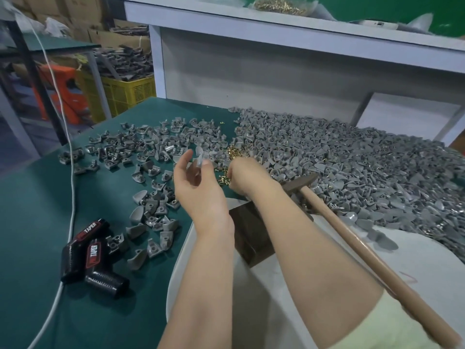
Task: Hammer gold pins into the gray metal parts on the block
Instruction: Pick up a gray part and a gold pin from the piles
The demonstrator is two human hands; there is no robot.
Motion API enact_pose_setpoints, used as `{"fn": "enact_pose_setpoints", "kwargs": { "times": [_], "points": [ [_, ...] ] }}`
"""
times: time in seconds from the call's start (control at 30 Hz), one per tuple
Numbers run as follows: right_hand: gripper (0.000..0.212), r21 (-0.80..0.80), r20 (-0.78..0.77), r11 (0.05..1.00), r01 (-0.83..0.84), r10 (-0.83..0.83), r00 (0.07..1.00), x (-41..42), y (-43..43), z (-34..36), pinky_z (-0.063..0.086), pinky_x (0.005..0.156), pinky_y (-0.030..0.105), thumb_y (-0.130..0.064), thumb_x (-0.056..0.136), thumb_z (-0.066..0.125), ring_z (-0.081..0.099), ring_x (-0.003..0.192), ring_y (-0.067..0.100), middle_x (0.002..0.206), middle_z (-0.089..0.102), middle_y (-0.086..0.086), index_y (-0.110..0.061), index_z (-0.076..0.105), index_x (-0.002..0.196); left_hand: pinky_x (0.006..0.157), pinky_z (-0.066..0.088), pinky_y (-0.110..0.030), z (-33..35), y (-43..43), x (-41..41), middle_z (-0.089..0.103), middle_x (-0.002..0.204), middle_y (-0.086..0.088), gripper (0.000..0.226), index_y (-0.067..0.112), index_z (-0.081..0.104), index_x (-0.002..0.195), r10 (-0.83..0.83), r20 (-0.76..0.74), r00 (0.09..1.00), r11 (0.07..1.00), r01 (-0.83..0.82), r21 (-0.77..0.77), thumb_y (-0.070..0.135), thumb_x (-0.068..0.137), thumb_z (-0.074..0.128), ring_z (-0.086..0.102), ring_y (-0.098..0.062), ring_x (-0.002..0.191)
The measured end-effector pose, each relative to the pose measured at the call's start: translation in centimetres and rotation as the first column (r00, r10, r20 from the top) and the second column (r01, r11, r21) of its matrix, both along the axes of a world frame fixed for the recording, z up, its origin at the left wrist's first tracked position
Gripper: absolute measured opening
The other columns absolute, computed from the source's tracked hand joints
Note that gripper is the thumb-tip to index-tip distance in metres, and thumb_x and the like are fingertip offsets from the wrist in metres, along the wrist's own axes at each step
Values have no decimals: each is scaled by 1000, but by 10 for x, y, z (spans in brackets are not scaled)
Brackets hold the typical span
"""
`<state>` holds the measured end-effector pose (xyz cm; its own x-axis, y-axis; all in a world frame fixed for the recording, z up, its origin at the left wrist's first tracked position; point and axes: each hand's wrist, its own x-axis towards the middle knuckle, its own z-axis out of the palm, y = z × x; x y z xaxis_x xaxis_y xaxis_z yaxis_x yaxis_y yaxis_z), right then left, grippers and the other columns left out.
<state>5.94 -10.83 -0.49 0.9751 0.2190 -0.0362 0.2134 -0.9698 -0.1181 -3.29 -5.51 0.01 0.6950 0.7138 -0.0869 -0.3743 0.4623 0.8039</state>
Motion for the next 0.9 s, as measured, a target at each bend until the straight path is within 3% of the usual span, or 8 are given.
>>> {"fn": "enact_pose_setpoints", "kwargs": {
  "times": [0.1,0.3,0.47,0.6,0.7,0.9],
  "points": [
    [24,-71,67,997,-13,18,998,-2,4,-5,41,70,34,-2,84,48,58,93,31,109,63,13,-7,61,104,72,46,-12,0,-1,-1,60,87,8,25,30,61,98,-27,-16,1000,1000,26,-6,6,92,57,57,-1,80],
    [23,-79,112,997,-17,26,993,-2,9,-9,41,80,36,-14,88,51,56,109,30,114,62,10,-14,61,109,62,48,-11,2,-3,-3,63,89,-1,24,28,61,91,-92,14,996,994,92,-55,4,91,57,65,-2,70],
    [23,-29,97,998,-51,54,994,-1,9,-7,34,76,35,-26,96,39,57,105,28,110,63,7,-18,58,105,78,57,-22,5,-7,-2,65,91,-4,16,19,59,89,-138,48,989,986,142,-84,3,91,58,70,-7,71],
    [22,-73,63,997,-28,33,997,-1,9,-4,37,80,34,-27,93,46,57,107,26,113,63,5,-18,60,109,70,51,-16,2,-7,-2,66,88,1,16,24,59,88,-122,18,992,992,122,-21,8,92,59,66,-8,81],
    [22,-84,65,996,-2,8,998,0,9,-4,37,80,34,-23,92,49,58,107,27,112,63,5,-17,60,110,60,46,-8,1,-7,-2,64,81,6,17,25,58,85,-112,8,994,994,112,4,9,90,60,61,0,73],
    [21,-67,134,998,-16,25,991,1,9,-11,39,87,35,-25,90,51,59,105,26,109,66,4,-19,64,105,64,46,-12,-1,-7,0,61,90,-1,16,21,52,83,-103,-12,995,995,103,-4,10,88,63,60,-10,80]
  ]
}}
